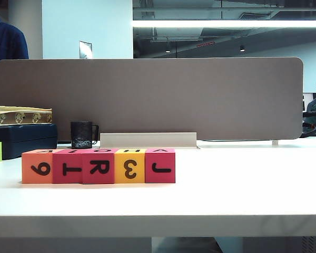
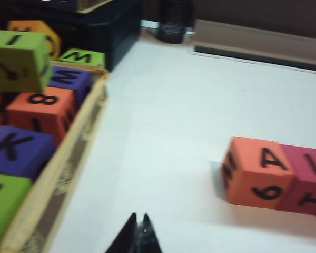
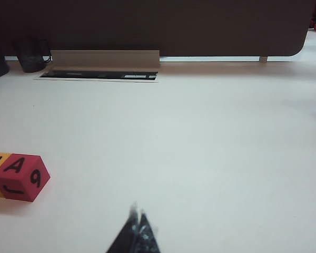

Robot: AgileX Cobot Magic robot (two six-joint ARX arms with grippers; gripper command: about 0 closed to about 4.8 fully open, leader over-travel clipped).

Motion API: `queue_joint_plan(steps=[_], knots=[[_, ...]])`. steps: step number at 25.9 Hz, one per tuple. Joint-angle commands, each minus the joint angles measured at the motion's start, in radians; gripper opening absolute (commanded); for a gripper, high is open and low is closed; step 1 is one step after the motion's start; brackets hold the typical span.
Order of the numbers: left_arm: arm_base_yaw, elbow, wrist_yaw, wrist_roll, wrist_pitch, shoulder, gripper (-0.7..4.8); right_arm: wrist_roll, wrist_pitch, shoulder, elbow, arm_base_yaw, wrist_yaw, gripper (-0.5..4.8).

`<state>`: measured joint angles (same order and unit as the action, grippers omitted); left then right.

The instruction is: Select the appropriate blocks from the scattered letter blocks on the table and arrange them in a row to spell out "ALOHA".

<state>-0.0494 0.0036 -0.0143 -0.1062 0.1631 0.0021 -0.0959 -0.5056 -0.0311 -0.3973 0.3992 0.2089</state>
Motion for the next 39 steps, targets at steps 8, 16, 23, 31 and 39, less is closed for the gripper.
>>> queue_joint_plan(steps=[8,16,23,31,39], knots=[[0.018,0.002,0.021,0.118,0.034,0.0,-0.06,-0.001,0.015,0.0,-0.005,0.001,-0.002,-0.01],[0.018,0.002,0.01,0.087,0.025,0.0,-0.06,-0.001,0.015,0.0,-0.005,0.001,-0.002,-0.01],[0.017,0.002,0.011,0.088,0.023,0.0,-0.06,-0.001,0.015,0.001,-0.005,0.0,-0.001,-0.01],[0.017,0.002,0.011,0.088,0.023,0.0,-0.06,-0.001,0.015,0.001,-0.005,0.0,-0.002,-0.01],[0.017,0.002,0.011,0.088,0.023,0.0,-0.06,0.002,0.009,0.001,-0.005,0.0,-0.001,-0.01]])
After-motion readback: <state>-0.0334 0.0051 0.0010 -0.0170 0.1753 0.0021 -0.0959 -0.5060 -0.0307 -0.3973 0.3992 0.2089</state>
